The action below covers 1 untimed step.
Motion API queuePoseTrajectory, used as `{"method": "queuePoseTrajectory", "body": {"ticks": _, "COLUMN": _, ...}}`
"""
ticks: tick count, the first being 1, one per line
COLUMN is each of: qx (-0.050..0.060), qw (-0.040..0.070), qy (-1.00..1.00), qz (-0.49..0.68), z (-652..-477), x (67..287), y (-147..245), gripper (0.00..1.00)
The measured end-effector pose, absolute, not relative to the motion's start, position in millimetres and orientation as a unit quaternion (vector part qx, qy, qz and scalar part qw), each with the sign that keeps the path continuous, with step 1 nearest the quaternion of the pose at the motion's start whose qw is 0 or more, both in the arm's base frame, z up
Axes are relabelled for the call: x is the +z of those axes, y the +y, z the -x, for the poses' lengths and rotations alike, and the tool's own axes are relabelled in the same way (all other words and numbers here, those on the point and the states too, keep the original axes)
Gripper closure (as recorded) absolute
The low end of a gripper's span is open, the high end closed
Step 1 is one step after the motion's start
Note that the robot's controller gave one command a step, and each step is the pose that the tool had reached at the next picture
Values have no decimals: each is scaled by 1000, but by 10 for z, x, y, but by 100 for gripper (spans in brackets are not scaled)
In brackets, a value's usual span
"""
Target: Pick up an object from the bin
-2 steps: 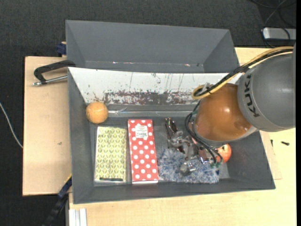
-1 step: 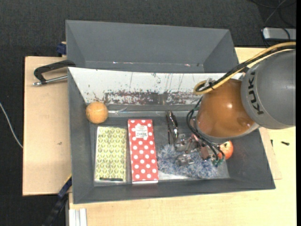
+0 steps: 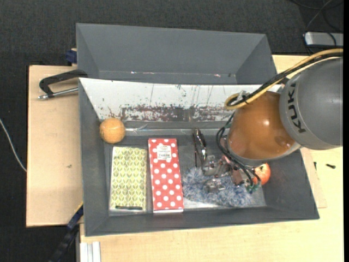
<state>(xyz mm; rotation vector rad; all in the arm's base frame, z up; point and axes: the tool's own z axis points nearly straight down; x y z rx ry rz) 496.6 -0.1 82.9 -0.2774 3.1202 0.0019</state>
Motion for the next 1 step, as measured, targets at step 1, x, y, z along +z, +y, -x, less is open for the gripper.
{"method": "queuePoseTrajectory", "body": {"ticks": 1, "qx": 1, "qw": 2, "qy": 996, "qz": 88, "z": -4963, "x": 997, "y": 4, "gripper": 100}}
